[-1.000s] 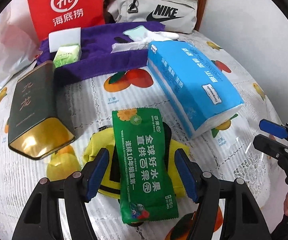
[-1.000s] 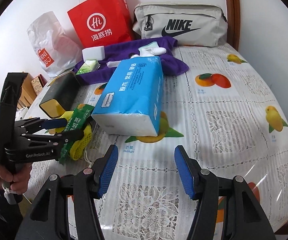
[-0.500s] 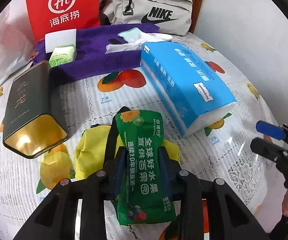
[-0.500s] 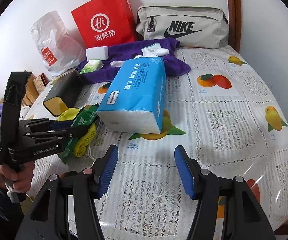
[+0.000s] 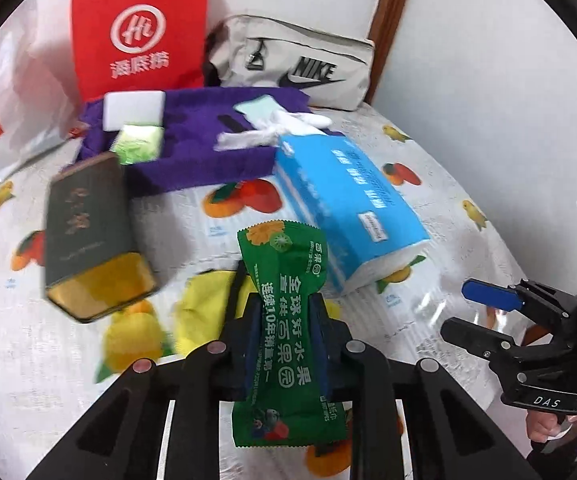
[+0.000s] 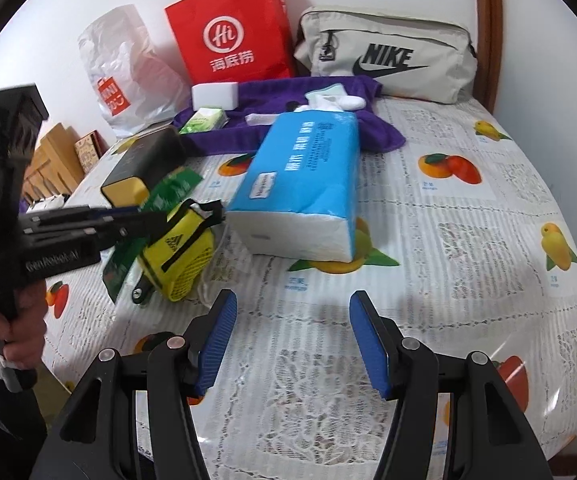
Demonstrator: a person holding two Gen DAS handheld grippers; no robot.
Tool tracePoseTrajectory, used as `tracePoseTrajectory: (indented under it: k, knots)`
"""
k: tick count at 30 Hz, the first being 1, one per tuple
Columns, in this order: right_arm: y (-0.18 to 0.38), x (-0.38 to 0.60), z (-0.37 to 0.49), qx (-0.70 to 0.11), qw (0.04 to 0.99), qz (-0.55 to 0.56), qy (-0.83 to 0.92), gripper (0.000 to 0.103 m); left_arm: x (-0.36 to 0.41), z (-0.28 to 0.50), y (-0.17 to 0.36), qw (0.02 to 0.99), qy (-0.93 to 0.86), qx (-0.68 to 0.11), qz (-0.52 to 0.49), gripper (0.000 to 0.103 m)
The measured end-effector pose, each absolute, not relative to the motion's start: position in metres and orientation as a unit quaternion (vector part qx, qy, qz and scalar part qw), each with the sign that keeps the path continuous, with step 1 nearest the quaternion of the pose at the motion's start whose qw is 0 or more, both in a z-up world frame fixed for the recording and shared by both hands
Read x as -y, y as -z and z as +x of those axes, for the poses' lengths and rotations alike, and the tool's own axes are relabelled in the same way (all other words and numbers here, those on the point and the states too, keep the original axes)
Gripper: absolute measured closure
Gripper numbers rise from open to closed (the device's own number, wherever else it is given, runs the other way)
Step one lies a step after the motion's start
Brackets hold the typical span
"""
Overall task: Organize soft objects
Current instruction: 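Grasp the yellow Adidas pouch with the right gripper and lift it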
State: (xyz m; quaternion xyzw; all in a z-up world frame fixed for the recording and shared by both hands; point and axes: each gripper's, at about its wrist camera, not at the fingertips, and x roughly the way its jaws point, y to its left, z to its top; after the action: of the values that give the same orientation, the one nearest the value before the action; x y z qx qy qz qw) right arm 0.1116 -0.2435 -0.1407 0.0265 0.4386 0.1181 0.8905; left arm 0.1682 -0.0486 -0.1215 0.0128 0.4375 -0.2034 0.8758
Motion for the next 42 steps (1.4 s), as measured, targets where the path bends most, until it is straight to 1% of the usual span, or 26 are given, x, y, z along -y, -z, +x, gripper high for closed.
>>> tracePoseTrajectory:
  k: [4,8,12,16,23,25,28,34,36,37,38,39,41,42]
  knots:
    - [0.141,0.23,0.113,-0.438,0.887,0.025,-0.142,0.044,0.024,0.166,0.118,0.881,0.178,-0.438,0.006,0.081]
    - [0.143,0.209,0.12,-0.434,0.885,0.013,-0.168,0.029,-0.007,0.164,0.125,0.884,0.144,-0.444,-0.01,0.081]
    - [0.144,0.191,0.126,-0.433,0.883,0.006,-0.184,0.027,-0.032,0.161,0.133,0.884,0.125,-0.45,-0.028,0.081]
    - [0.143,0.164,0.132,-0.419,0.884,-0.027,-0.205,0.018,-0.051,0.16,0.142,0.884,0.108,-0.454,-0.039,0.08]
    - [0.147,0.118,0.142,-0.399,0.884,-0.108,-0.217,0.017,-0.072,0.16,0.155,0.88,0.1,-0.46,-0.062,0.08]
    - [0.151,0.108,0.146,-0.397,0.881,-0.122,-0.225,0.014,-0.075,0.161,0.157,0.879,0.101,-0.461,-0.068,0.08]
    - [0.161,0.095,0.155,-0.403,0.877,-0.145,-0.217,0.013,-0.078,0.162,0.16,0.878,0.104,-0.462,-0.071,0.08]
    - [0.186,0.087,0.174,-0.439,0.865,-0.16,-0.182,0.013,-0.081,0.162,0.162,0.876,0.117,-0.461,-0.077,0.079]
    - [0.188,0.09,0.176,-0.442,0.865,-0.156,-0.181,0.017,-0.081,0.162,0.163,0.876,0.12,-0.462,-0.078,0.079]
    - [0.187,0.092,0.176,-0.441,0.866,-0.153,-0.181,0.031,-0.081,0.162,0.163,0.875,0.121,-0.462,-0.077,0.079]
    - [0.185,0.095,0.176,-0.44,0.868,-0.148,-0.177,0.037,-0.081,0.162,0.163,0.875,0.122,-0.463,-0.077,0.079]
    - [0.181,0.099,0.175,-0.442,0.867,-0.142,-0.18,0.038,-0.082,0.162,0.164,0.875,0.122,-0.463,-0.076,0.079]
    - [0.175,0.105,0.174,-0.442,0.867,-0.125,-0.195,0.057,-0.082,0.162,0.164,0.874,0.123,-0.464,-0.077,0.079]
    - [0.17,0.109,0.173,-0.439,0.868,-0.114,-0.203,0.06,-0.081,0.161,0.164,0.874,0.124,-0.464,-0.078,0.079]
